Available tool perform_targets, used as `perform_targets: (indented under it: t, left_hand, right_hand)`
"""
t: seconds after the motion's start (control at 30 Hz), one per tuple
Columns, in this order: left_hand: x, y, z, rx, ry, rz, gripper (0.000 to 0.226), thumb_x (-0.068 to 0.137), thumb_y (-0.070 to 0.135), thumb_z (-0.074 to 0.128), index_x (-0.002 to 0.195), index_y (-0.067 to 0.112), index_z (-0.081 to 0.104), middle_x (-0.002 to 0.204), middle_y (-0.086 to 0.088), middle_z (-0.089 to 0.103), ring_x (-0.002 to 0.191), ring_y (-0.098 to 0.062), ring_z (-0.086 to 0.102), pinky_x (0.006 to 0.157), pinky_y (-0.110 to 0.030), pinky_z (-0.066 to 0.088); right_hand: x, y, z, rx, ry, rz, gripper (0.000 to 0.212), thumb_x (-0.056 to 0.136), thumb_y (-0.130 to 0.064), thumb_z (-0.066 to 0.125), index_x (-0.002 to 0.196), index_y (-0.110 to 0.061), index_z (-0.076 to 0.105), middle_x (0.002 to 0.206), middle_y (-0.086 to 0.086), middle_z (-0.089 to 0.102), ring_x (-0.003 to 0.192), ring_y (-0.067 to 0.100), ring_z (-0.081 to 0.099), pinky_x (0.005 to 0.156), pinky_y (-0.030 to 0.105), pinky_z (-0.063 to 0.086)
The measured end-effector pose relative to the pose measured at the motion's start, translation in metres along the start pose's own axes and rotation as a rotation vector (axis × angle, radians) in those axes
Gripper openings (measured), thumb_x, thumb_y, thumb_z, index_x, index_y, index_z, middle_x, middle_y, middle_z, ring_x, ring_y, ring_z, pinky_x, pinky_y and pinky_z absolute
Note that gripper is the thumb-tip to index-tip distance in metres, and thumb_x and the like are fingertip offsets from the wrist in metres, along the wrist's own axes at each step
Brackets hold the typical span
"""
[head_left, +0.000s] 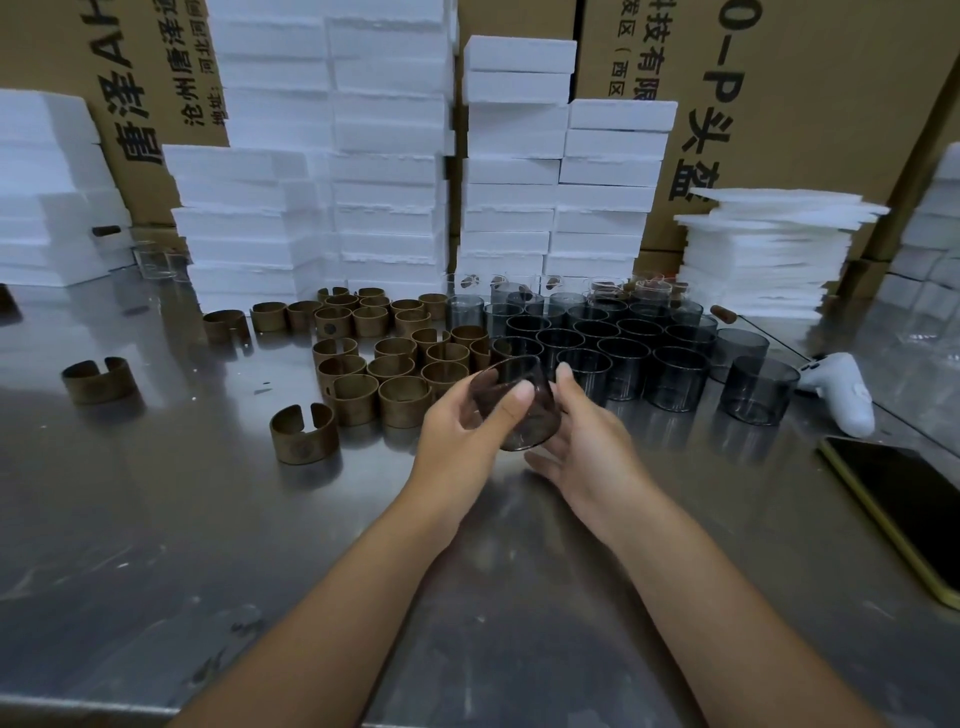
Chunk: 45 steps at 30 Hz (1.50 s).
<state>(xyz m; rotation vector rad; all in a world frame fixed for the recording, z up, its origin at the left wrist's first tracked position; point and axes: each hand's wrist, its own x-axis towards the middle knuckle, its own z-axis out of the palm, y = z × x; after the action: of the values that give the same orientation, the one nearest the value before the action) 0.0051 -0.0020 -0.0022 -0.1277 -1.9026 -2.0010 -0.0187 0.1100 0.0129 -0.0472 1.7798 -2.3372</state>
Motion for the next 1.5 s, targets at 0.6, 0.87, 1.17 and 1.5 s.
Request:
perform_targets:
  t: [0.6,0.87,1.17,1.5]
  left_hand:
    - [0.003,-0.003,-0.003,-0.248,0.000,-0.192,0.070,0.047,0.052,0.077,0.107,0.019,0.065,0.095,0.004,0.074,0.092,-0.009,0.069,0.085,-0.028,0.048]
    - [0.003,0.000,-0.007,-0.292,-0.046,-0.272,0.060,0.057,0.054,0.069,0.108,0.023,0.068,0.096,0.002,0.072,0.094,-0.014,0.066,0.082,-0.025,0.045]
    - [0.004,0.004,-0.009,-0.457,-0.095,-0.324,0.037,0.072,0.050,0.060,0.088,0.021,0.078,0.097,0.000,0.074,0.090,-0.014,0.071,0.087,-0.030,0.050]
    - [0.002,0.004,-0.005,-0.213,0.094,-0.147,0.044,0.077,0.045,0.063,0.111,0.017,0.066,0.106,-0.002,0.073,0.104,-0.017,0.067,0.089,-0.030,0.051]
  right_hand:
    - [-0.006,0.003,0.003,-0.239,-0.125,-0.286,0.031,0.091,-0.044,0.052,0.104,-0.023,0.071,0.094,-0.016,0.073,0.087,-0.012,0.063,0.067,0.001,0.045]
    - [-0.007,0.001,-0.002,-0.209,-0.174,-0.253,0.030,0.091,-0.044,0.052,0.103,-0.026,0.073,0.097,-0.014,0.074,0.092,-0.006,0.065,0.070,0.009,0.046]
    - [-0.004,0.002,0.000,-0.213,-0.152,-0.205,0.056,0.071,-0.065,0.052,0.107,-0.027,0.073,0.105,-0.010,0.073,0.109,0.003,0.061,0.094,0.029,0.041]
    - [-0.004,0.002,-0.002,-0.169,-0.119,-0.308,0.044,0.078,-0.056,0.057,0.108,-0.027,0.071,0.104,-0.014,0.072,0.104,-0.002,0.063,0.089,0.020,0.045]
